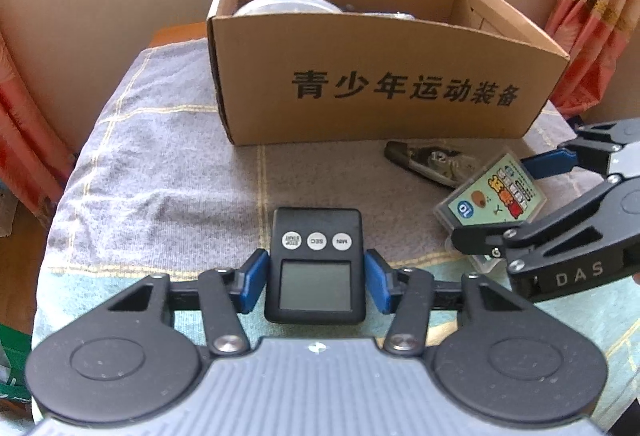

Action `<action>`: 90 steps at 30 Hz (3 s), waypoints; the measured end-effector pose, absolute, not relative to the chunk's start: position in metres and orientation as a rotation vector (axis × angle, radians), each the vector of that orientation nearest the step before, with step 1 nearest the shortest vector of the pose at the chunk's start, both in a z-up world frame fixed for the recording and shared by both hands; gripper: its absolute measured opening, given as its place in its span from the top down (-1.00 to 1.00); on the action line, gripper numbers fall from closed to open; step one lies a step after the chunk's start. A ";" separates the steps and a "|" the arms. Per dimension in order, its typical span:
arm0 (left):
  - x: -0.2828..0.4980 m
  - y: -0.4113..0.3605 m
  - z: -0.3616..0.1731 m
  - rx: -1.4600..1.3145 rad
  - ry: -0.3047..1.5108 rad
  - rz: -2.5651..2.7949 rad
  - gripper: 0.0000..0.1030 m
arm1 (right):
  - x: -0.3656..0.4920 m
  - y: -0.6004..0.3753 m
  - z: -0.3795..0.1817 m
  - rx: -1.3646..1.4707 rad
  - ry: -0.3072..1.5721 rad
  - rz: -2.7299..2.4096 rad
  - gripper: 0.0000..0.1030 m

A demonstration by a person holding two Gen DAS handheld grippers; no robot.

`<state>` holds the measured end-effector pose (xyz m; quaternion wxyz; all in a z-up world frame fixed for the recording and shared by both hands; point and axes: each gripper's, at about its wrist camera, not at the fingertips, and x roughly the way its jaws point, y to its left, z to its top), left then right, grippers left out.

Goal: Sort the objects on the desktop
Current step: 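Lift and carry the timer and card case over the cardboard box, then open both tools to drop the timer and card case into the box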

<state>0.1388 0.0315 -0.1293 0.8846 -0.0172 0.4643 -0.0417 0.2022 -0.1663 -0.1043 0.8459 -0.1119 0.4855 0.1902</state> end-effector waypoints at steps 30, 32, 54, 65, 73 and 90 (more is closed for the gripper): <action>0.123 0.012 -0.040 0.017 0.808 -0.164 0.00 | 0.173 -0.194 -0.012 -0.219 0.844 0.361 -0.78; 0.127 0.010 -0.034 0.019 0.798 -0.170 0.00 | 0.174 -0.196 -0.007 -0.218 0.829 0.355 -0.78; 0.219 0.009 0.017 0.038 0.752 -0.199 0.00 | 0.250 -0.212 0.036 -0.170 0.764 0.304 -0.78; 0.265 0.007 0.017 0.082 0.800 -0.193 0.00 | 0.284 -0.218 0.030 -0.127 0.778 0.276 -1.00; 0.286 0.000 0.006 0.113 0.839 -0.199 0.00 | 0.277 -0.242 0.018 -0.053 0.817 0.247 -1.00; 0.295 -0.010 0.000 0.126 0.846 -0.192 -0.92 | 0.261 -0.260 0.017 -0.039 0.828 0.222 -1.00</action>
